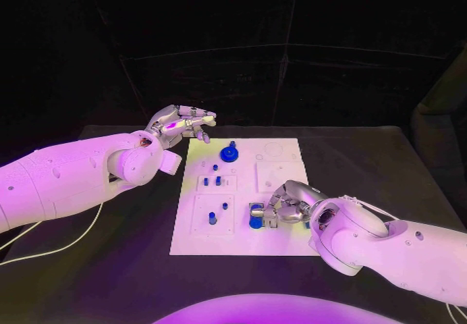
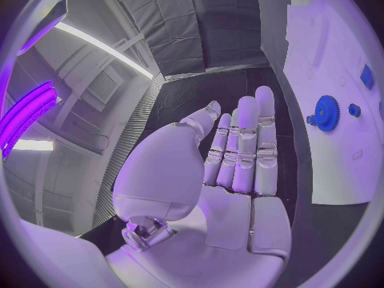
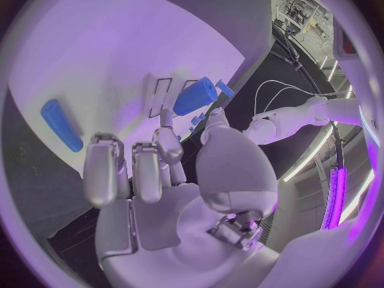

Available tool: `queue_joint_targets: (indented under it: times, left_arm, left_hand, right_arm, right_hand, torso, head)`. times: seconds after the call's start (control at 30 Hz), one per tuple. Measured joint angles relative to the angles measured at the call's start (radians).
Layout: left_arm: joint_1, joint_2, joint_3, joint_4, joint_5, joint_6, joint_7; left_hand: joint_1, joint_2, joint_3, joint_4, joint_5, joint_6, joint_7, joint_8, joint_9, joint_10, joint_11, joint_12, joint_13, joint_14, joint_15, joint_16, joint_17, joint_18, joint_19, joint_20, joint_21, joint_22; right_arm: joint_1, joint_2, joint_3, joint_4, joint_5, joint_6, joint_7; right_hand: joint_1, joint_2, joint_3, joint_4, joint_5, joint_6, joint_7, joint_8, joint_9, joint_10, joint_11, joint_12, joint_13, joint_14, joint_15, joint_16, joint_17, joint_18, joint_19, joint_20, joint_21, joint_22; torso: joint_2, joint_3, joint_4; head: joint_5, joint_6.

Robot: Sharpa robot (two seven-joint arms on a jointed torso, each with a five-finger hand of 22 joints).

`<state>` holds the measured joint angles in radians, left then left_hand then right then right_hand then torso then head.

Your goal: Assemble the parts on the task board

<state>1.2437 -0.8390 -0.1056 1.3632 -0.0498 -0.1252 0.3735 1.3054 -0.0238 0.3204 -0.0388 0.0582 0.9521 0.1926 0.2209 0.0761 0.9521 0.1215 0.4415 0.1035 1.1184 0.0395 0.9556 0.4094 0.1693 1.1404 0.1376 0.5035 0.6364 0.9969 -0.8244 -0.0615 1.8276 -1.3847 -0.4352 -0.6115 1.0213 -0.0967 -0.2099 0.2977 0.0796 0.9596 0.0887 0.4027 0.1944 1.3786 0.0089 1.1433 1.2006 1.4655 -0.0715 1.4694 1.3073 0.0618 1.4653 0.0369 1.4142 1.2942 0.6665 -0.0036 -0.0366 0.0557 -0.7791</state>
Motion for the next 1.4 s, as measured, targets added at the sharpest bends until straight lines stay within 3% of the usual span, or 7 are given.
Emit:
queue_joint_targets:
  times: [0.1, 0.2, 0.3, 0.53, 0.77, 1.27, 1.4]
  left_arm:
    - [0.0, -0.001, 0.0, 0.0, 0.0, 0.0, 0.0]
    - [0.0, -0.001, 0.0, 0.0, 0.0, 0.001, 0.0]
    - [0.0, -0.001, 0.0, 0.0, 0.0, 0.001, -0.001]
    - [0.0, -0.001, 0.0, 0.0, 0.0, 0.002, -0.001]
    - [0.0, -0.001, 0.0, 0.0, 0.0, 0.002, -0.001]
    - [0.0, -0.002, 0.0, 0.0, 0.0, 0.003, -0.003]
    - [0.0, -0.002, 0.0, 0.0, 0.0, 0.003, -0.003]
  left_hand:
    - [0.0, 0.0, 0.0, 0.0, 0.0, 0.0, 0.0, 0.0, 0.0, 0.0, 0.0, 0.0, 0.0, 0.0, 0.0, 0.0, 0.0, 0.0, 0.0, 0.0, 0.0, 0.0]
    - [0.0, 0.0, 0.0, 0.0, 0.0, 0.0, 0.0, 0.0, 0.0, 0.0, 0.0, 0.0, 0.0, 0.0, 0.0, 0.0, 0.0, 0.0, 0.0, 0.0, 0.0, 0.0]
    - [0.0, 0.0, 0.0, 0.0, 0.0, 0.0, 0.0, 0.0, 0.0, 0.0, 0.0, 0.0, 0.0, 0.0, 0.0, 0.0, 0.0, 0.0, 0.0, 0.0, 0.0, 0.0]
    - [0.0, 0.0, 0.0, 0.0, 0.0, 0.0, 0.0, 0.0, 0.0, 0.0, 0.0, 0.0, 0.0, 0.0, 0.0, 0.0, 0.0, 0.0, 0.0, 0.0, 0.0, 0.0]
    - [0.0, 0.0, 0.0, 0.0, 0.0, 0.0, 0.0, 0.0, 0.0, 0.0, 0.0, 0.0, 0.0, 0.0, 0.0, 0.0, 0.0, 0.0, 0.0, 0.0, 0.0, 0.0]
    - [0.0, 0.0, 0.0, 0.0, 0.0, 0.0, 0.0, 0.004, 0.0, 0.0, 0.0, 0.0, -0.001, 0.0, 0.0, 0.0, -0.001, 0.0, 0.0, 0.0, 0.0, 0.0]
    - [0.0, 0.0, 0.0, 0.0, 0.0, 0.0, 0.0, 0.004, 0.0, 0.0, 0.0, 0.0, 0.0, 0.0, 0.0, 0.0, -0.001, 0.0, 0.0, 0.0, 0.0, 0.0]
  right_arm:
    - [0.0, 0.001, 0.0, -0.001, -0.009, -0.003, -0.008]
    - [0.0, 0.002, 0.0, 0.0, -0.019, -0.005, -0.012]
    - [0.0, 0.0, 0.0, 0.006, -0.027, -0.005, -0.012]
    - [0.0, -0.012, 0.0, 0.024, -0.041, 0.001, 0.0]
    - [0.0, -0.013, 0.0, 0.024, -0.059, 0.014, 0.014]
    - [0.0, 0.01, 0.0, -0.004, -0.117, 0.019, 0.011]
    - [0.0, -0.007, 0.0, 0.005, -0.12, 0.012, 0.024]
  right_hand:
    - [-0.03, -0.038, 0.022, 0.001, -0.013, -0.003, 0.002, 0.0, 0.003, -0.005, 0.002, -0.026, -0.017, 0.003, 0.003, 0.0, 0.0, 0.0, 0.0, 0.0, -0.004, -0.004]
    - [-0.034, -0.043, 0.034, 0.0, -0.012, -0.004, 0.003, 0.0, 0.005, -0.005, 0.002, -0.028, -0.021, 0.003, 0.003, 0.0, 0.0, 0.0, 0.0, 0.0, -0.005, -0.004]
    - [-0.014, -0.025, 0.051, -0.004, 0.007, -0.004, 0.003, 0.0, 0.008, -0.005, 0.002, -0.028, -0.021, 0.003, 0.003, 0.0, 0.0, 0.0, 0.0, 0.0, -0.005, -0.004]
    - [0.129, 0.0, 0.074, -0.019, 0.046, -0.002, 0.0, 0.027, 0.021, -0.005, 0.001, -0.028, -0.014, 0.003, 0.003, 0.0, 0.001, 0.0, 0.0, 0.0, -0.005, 0.003]
    - [0.25, 0.03, 0.078, -0.071, 0.058, 0.008, -0.01, 0.059, 0.037, 0.004, -0.007, -0.028, -0.006, 0.003, 0.003, 0.0, 0.001, 0.0, 0.0, 0.0, -0.005, 0.01]
    - [0.273, 0.041, 0.072, -0.084, 0.058, 0.012, -0.013, 0.071, 0.042, 0.008, -0.011, -0.028, -0.003, 0.003, 0.003, 0.0, 0.0, 0.0, 0.0, 0.0, -0.005, 0.013]
    - [0.278, 0.046, 0.062, -0.083, 0.084, 0.012, -0.013, 0.076, 0.045, 0.008, -0.011, -0.028, -0.002, 0.003, 0.003, 0.0, 0.0, 0.0, 0.0, 0.0, -0.005, 0.014]
  torso:
    - [0.0, 0.0, -0.0007]
    - [0.0, 0.0003, -0.0012]
    - [0.0, 0.0008, -0.0012]
    - [0.0, 0.0012, -0.0017]
    - [0.0, 0.0009, -0.0019]
    - [0.0, 0.0003, -0.0006]
    - [0.0, 0.0003, -0.0012]
  head:
    - [0.001, 0.0]
    - [0.001, 0.0]
    - [0.002, -0.001]
    - [0.002, -0.003]
    - [0.0, -0.005]
    - [0.0, -0.008]
    - [-0.001, -0.008]
